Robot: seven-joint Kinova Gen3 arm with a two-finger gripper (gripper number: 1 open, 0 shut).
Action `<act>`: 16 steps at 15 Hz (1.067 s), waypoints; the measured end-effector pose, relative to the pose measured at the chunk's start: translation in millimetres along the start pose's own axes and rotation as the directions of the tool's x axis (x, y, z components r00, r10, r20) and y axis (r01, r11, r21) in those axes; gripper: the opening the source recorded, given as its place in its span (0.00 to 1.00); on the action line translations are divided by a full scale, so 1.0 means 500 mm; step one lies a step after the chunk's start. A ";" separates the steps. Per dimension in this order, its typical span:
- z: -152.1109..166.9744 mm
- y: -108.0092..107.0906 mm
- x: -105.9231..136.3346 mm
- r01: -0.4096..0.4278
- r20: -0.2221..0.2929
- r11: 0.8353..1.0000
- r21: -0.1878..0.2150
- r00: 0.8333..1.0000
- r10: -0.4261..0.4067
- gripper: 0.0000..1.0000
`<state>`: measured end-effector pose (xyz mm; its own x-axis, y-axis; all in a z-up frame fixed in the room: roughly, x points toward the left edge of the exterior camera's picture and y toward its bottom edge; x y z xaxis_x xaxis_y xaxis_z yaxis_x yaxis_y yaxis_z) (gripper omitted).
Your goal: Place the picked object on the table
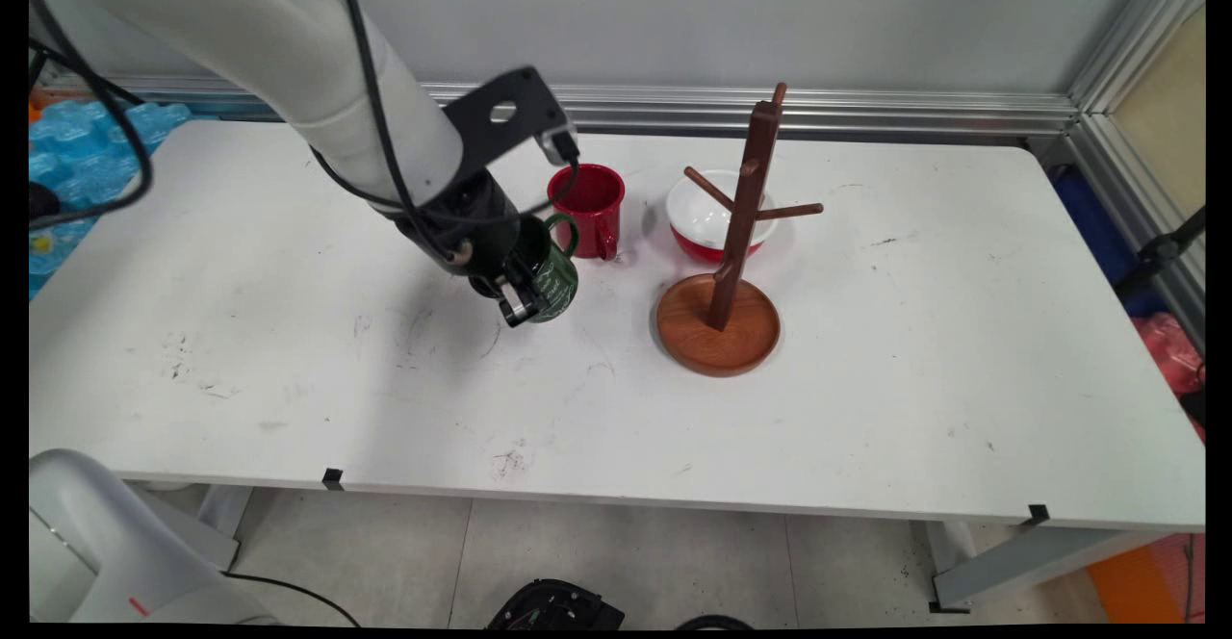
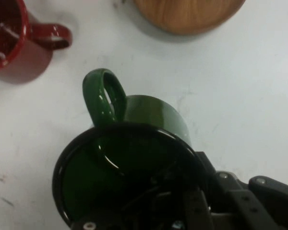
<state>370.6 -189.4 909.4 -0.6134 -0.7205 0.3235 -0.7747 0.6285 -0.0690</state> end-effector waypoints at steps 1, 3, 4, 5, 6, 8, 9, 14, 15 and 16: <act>0.009 0.001 0.000 -0.005 0.010 1.000 0.003 1.000 0.005 0.00; 0.036 0.001 -0.002 -0.019 0.042 1.000 0.010 0.999 0.018 0.00; 0.050 0.001 -0.003 -0.026 0.059 1.000 0.013 0.998 0.025 0.00; 0.062 0.001 -0.004 -0.031 0.071 0.999 0.013 0.997 0.030 0.00; 0.074 0.000 -0.006 -0.039 0.085 0.999 0.013 0.996 0.038 0.00; 0.095 -0.004 -0.009 -0.056 0.108 0.998 0.013 0.993 0.054 0.00; 0.106 -0.005 -0.010 -0.067 0.118 0.998 0.010 0.991 0.065 0.00; 0.135 -0.005 -0.014 -0.130 0.139 0.991 -0.018 0.981 0.131 0.00; 0.140 -0.005 -0.015 -0.144 0.143 0.989 -0.024 0.979 0.146 0.00; 0.145 -0.006 -0.016 -0.159 0.146 0.987 -0.030 0.976 0.162 0.00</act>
<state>366.6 -206.7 838.6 -0.7466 -0.6441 0.1665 -0.6620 0.7439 -0.0909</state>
